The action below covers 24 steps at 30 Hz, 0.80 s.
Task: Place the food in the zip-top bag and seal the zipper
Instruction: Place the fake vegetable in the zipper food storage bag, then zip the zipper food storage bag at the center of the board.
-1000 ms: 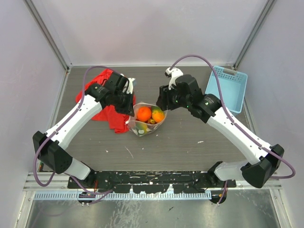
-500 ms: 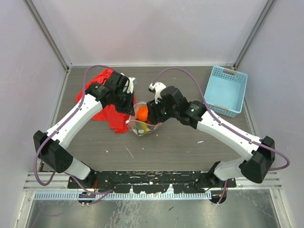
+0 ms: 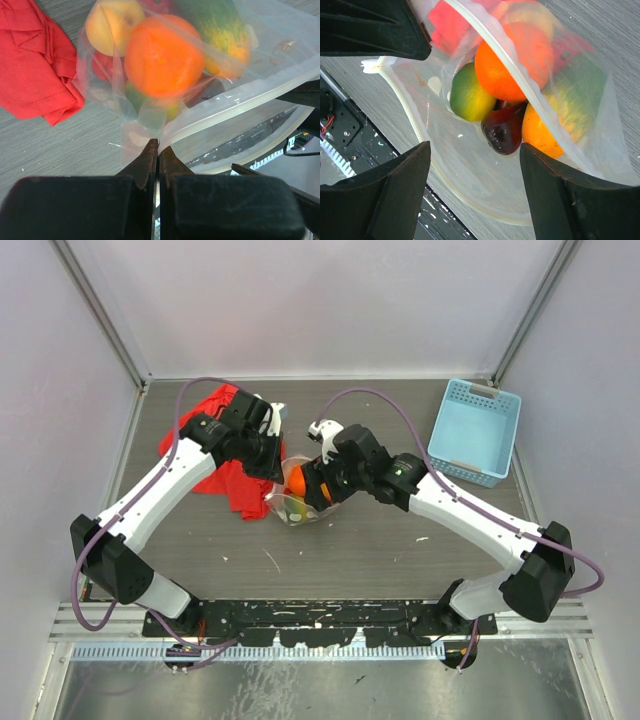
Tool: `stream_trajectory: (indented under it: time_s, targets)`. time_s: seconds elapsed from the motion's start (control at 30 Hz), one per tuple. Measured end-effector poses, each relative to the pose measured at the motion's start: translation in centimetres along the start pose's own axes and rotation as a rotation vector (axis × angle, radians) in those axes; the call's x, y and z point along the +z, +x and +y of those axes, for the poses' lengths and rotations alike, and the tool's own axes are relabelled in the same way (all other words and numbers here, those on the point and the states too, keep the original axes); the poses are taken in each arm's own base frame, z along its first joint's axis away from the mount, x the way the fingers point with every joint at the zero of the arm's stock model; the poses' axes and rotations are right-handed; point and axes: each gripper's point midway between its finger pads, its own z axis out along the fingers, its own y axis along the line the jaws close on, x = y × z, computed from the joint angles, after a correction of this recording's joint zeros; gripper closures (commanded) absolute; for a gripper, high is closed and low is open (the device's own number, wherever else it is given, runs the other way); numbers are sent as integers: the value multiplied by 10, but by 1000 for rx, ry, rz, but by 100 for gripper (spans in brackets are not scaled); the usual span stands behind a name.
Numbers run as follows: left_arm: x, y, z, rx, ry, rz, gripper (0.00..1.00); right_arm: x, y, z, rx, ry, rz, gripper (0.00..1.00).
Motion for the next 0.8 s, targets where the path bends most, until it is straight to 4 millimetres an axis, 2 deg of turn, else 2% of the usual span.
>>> stream_trajectory:
  time_s: [0.33, 0.47, 0.63, 0.8]
  targets:
    - [0, 0, 0, -2, 0, 0, 100, 5, 9, 20, -80, -96, 38, 25]
    - [0, 0, 0, -3, 0, 0, 100, 12, 18, 30, -115, -132, 71, 32]
    - [0, 0, -1, -11, 2, 0, 100, 17, 21, 32, -136, -134, 81, 52]
    - [0, 0, -2, -15, 8, -1, 100, 20, 16, 28, -143, -113, 60, 88]
